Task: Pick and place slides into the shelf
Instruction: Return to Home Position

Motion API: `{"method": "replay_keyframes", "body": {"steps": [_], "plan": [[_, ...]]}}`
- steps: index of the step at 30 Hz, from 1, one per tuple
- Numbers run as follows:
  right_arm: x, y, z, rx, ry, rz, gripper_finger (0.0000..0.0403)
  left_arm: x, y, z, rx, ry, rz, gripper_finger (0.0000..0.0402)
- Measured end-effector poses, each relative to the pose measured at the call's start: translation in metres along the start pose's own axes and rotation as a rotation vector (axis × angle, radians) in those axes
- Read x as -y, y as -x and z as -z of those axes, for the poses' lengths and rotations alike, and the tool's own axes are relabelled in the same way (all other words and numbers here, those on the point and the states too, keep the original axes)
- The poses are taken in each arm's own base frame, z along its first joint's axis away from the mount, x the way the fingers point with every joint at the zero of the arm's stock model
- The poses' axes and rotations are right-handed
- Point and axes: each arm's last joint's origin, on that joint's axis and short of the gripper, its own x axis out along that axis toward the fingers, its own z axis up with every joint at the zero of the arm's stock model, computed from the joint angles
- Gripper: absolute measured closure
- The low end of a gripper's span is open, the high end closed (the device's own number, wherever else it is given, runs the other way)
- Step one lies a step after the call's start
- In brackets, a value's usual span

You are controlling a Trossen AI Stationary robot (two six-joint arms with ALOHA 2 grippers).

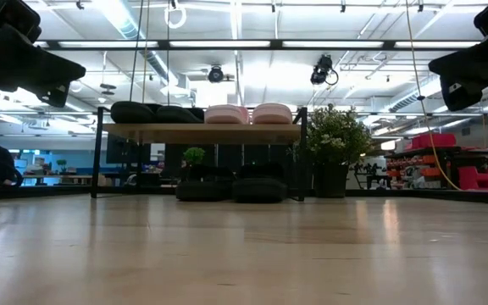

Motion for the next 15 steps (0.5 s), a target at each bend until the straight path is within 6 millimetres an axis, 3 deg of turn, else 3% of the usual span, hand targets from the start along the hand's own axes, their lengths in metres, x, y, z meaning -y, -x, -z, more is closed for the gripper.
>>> {"method": "replay_keyframes", "body": {"steps": [15], "plan": [[0.0, 0.0, 0.0001, 0.0, 0.0, 0.0, 0.0389, 0.0, 0.0, 0.0, 0.0, 0.0, 0.0, 0.0365]]}}
